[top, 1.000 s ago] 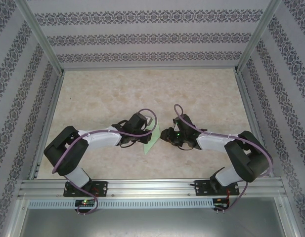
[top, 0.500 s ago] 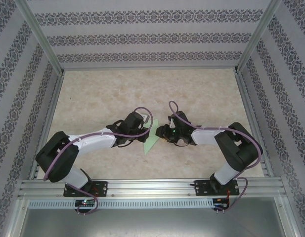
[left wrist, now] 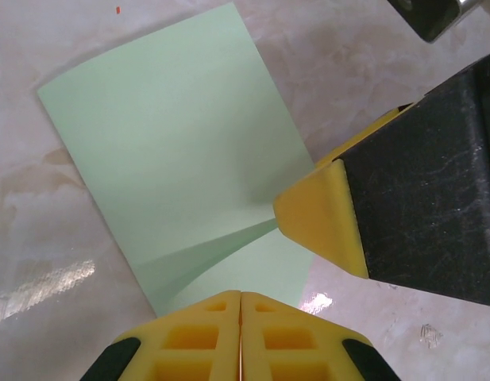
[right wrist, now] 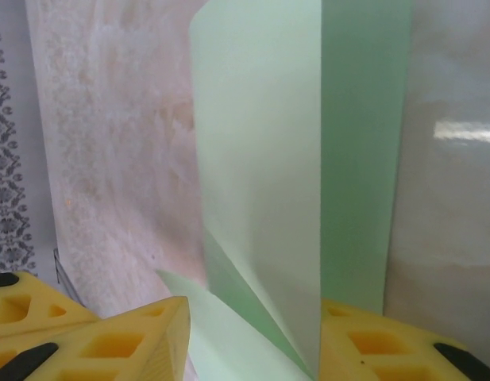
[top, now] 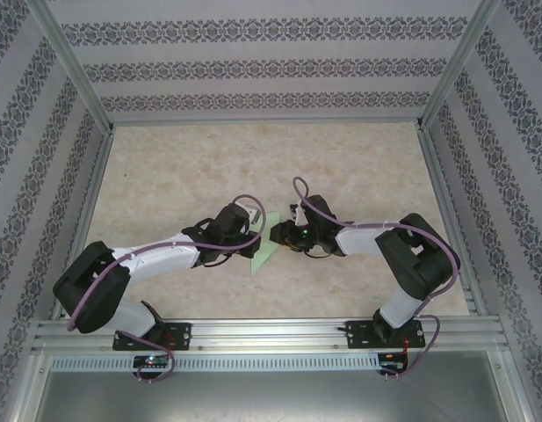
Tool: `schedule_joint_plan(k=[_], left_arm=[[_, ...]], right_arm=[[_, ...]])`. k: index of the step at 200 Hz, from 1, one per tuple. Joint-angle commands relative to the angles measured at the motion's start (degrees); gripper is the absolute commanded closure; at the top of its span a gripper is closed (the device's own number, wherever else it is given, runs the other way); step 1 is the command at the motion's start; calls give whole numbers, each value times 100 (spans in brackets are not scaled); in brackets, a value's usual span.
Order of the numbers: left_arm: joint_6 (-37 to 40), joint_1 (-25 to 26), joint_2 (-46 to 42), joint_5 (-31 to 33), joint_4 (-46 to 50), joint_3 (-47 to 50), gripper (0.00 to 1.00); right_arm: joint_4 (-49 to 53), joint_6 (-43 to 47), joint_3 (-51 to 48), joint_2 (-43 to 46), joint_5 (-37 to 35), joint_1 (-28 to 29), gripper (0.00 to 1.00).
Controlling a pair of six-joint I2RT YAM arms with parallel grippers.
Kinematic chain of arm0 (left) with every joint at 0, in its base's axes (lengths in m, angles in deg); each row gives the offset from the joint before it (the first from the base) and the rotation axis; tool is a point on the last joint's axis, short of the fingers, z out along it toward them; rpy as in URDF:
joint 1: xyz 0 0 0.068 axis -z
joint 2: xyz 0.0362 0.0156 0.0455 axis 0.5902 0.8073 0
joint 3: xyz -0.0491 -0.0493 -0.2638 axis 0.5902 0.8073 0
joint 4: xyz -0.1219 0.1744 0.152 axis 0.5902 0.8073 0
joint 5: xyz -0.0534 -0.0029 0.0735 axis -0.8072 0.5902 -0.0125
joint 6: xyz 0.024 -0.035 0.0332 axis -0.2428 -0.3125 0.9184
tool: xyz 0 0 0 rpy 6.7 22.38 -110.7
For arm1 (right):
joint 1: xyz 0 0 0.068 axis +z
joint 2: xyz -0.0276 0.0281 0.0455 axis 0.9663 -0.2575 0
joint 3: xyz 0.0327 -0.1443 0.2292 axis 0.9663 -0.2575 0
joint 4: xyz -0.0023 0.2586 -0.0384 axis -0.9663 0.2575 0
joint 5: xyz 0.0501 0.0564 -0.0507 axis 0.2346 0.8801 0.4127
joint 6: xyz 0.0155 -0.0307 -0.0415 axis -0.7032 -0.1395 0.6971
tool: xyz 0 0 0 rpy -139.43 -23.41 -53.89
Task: Fold a paper plane with a square sheet of paper (pick it up from the middle)
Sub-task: Fourth fold the wing at the center of the table.
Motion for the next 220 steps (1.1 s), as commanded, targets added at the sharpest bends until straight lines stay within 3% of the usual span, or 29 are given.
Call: schedule_joint_plan(k=[1, 36, 65, 110, 130, 165, 220], left_arm=[[-90, -59, -250, -75, 109, 97, 90], [93, 47, -500, -120, 220, 211, 87], [291, 375, -597, 376, 613, 195, 83], [316, 1227, -15, 1262, 1208, -258, 67], [191, 1451, 345, 1863, 1507, -549, 66], [-61, 1613, 619, 2106, 1262, -575, 62], [-567, 1914, 966, 3121, 1441, -678, 62]], right_arm=[[113, 694, 265, -166, 369, 58, 59], [698, 1146, 691, -366, 413, -55, 60], [802, 1152, 929, -567, 507, -121, 67], [861, 1056, 1023, -591, 578, -130, 74], [789, 979, 1029, -604, 659, -126, 73], [653, 834, 1033, -600, 760, -126, 72], [541, 631, 1107, -621, 853, -82, 72]])
